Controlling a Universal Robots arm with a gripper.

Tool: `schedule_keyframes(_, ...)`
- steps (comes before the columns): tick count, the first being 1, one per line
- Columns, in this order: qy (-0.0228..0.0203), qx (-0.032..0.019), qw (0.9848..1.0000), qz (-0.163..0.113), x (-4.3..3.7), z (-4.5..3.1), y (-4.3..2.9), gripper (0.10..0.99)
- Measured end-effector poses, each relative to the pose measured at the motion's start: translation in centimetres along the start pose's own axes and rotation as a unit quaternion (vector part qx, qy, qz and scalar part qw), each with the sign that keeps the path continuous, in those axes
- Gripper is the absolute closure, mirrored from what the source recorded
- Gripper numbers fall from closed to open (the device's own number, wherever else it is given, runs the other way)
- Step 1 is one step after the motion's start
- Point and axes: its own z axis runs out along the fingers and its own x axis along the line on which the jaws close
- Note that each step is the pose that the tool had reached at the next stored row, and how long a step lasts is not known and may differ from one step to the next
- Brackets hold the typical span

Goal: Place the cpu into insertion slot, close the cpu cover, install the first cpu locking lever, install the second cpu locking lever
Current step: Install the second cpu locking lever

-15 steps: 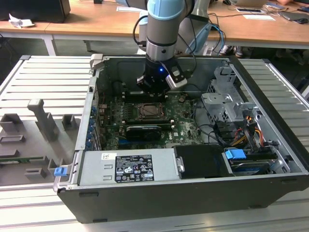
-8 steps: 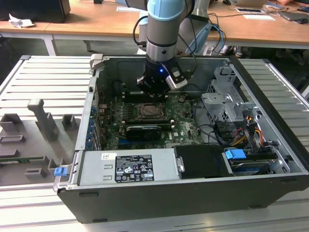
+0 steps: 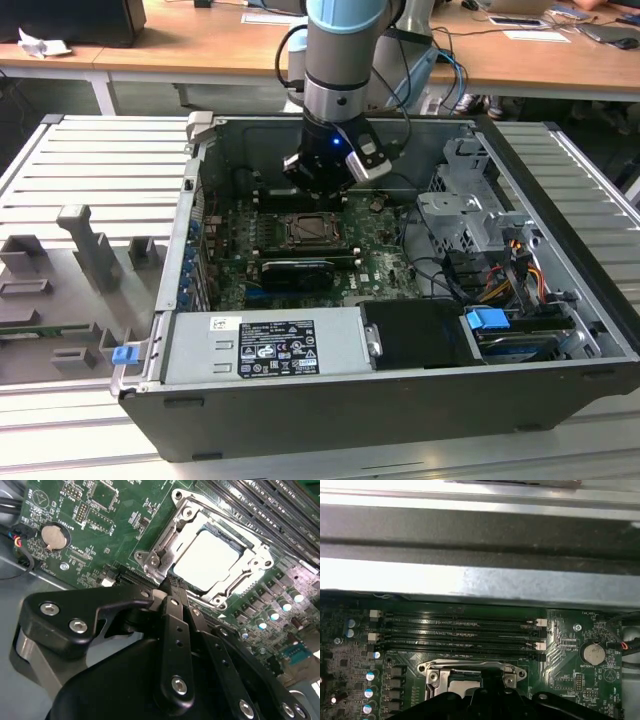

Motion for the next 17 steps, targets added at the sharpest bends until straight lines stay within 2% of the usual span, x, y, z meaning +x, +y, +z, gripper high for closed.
schedule_keyframes(2,0.0001,0.0002,1.0000,0.000,0.01,-0.03,-0.21,0.980)
schedule_keyframes(6,0.0002,0.0002,1.0000,0.000,0.06,-0.11,-1.12,0.980)
schedule_keyframes(9,0.0031,0.0000,1.0000,0.000,0.03,-0.16,-1.28,0.980)
schedule_keyframes(12,0.0035,0.0001,1.0000,0.000,0.04,-0.33,-1.30,0.980)
schedule_keyframes(15,0.0035,0.0001,1.0000,0.000,0.03,-0.97,-1.24,0.980)
schedule_keyframes(17,0.0034,-0.0001,1.0000,0.000,0.02,-1.14,-1.29,0.980)
